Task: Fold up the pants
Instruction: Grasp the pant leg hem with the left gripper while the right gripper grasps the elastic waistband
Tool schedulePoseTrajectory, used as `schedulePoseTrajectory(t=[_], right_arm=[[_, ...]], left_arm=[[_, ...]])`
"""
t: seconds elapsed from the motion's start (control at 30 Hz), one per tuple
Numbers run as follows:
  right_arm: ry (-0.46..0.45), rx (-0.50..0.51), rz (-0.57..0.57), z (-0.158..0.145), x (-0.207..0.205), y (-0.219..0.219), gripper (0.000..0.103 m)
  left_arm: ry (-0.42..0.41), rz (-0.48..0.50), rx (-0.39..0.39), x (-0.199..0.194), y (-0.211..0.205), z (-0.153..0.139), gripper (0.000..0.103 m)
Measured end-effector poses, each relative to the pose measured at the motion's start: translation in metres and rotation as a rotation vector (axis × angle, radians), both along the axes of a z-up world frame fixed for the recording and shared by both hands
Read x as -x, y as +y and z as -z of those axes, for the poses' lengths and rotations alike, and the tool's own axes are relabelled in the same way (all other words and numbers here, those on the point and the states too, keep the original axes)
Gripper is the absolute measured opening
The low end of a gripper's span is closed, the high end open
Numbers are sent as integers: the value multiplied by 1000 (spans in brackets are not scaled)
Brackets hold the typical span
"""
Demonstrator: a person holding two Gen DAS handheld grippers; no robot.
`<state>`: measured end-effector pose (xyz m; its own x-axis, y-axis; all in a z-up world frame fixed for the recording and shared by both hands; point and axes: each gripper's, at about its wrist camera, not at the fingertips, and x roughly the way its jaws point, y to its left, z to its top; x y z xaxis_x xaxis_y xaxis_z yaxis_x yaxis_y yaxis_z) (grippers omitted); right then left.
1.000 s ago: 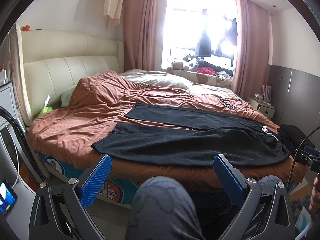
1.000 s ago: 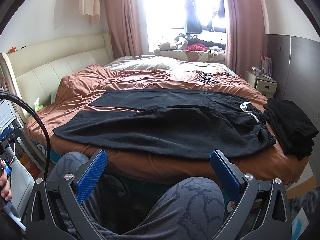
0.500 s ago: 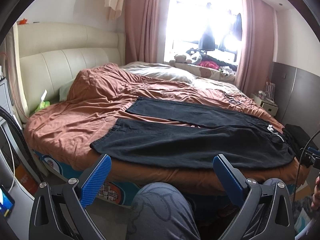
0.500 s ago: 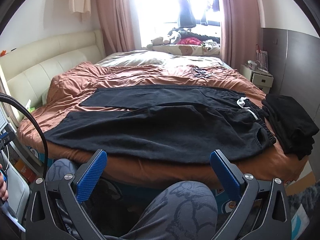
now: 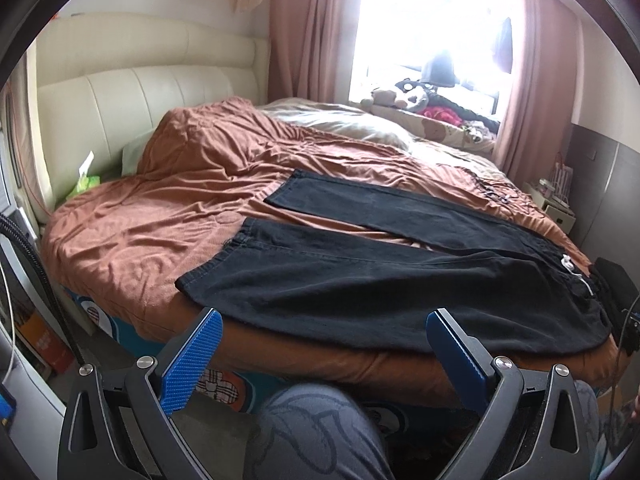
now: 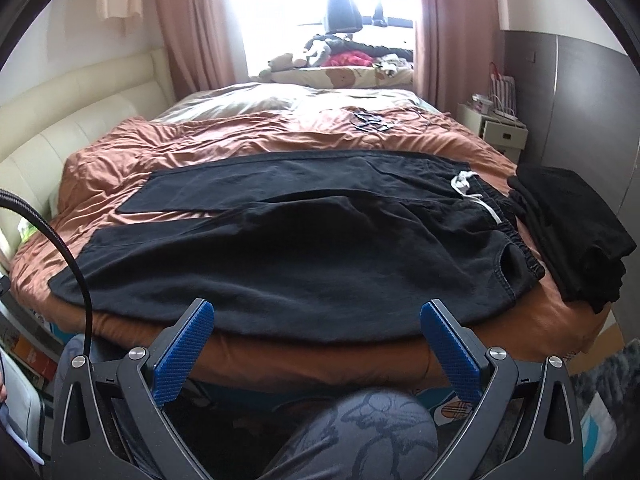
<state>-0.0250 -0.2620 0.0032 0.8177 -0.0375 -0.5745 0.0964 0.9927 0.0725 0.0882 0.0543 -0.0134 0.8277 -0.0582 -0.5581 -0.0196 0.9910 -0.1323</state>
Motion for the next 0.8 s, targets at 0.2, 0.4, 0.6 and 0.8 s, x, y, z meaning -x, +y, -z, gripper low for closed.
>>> schedulePoseTrajectory(t=[0.2,0.4,0.6,0.8], right_arm=[[28,-30,34,6,-22,-14,103],[42,-57,67,13,-42,-31,103],[25,-96,91,19,-49,-49,103],[23,-130,126,30,-51,-75,102]], left_arm=[[31,-23,29,-22,17,14,98],[82,-74,64,-46,39,32,90],[143,-157,122,-65,62,53,79],[217,-194,175,-85,78,75,56]])
